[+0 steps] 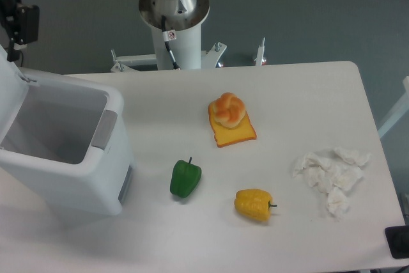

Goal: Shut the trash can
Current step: 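Position the gripper behind the raised lid of the white trash can, then push the lid forward and down with the gripper to shut it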

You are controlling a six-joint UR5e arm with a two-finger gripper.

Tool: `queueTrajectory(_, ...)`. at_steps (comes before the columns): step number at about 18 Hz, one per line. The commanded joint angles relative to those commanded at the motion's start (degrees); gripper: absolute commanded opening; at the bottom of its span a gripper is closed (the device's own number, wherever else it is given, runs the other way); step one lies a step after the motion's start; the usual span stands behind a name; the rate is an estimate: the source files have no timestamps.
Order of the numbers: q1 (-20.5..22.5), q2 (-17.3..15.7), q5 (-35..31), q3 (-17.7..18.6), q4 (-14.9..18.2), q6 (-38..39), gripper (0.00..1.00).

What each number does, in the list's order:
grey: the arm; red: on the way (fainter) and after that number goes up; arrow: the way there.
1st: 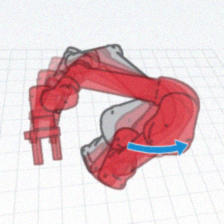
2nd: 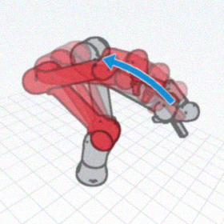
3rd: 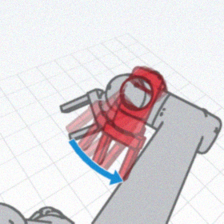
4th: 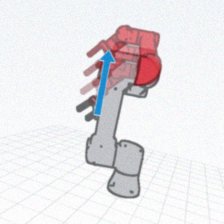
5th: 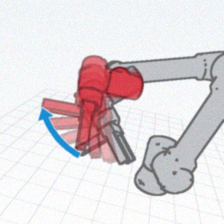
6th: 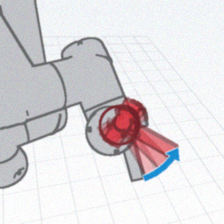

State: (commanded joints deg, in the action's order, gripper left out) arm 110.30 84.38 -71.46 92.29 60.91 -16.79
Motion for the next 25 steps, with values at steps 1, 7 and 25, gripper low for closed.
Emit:
queueTrajectory(1,0.09,0.09,0.00,-0.09,-0.09,0.00,1.00)
queueTrajectory(7,6.23,0.62,0.44,-1.23,-1.58,0.18,1.00)
queueTrajectory(25,13.79,5.80,1.41,-1.06,-1.49,-0.62,1.00)
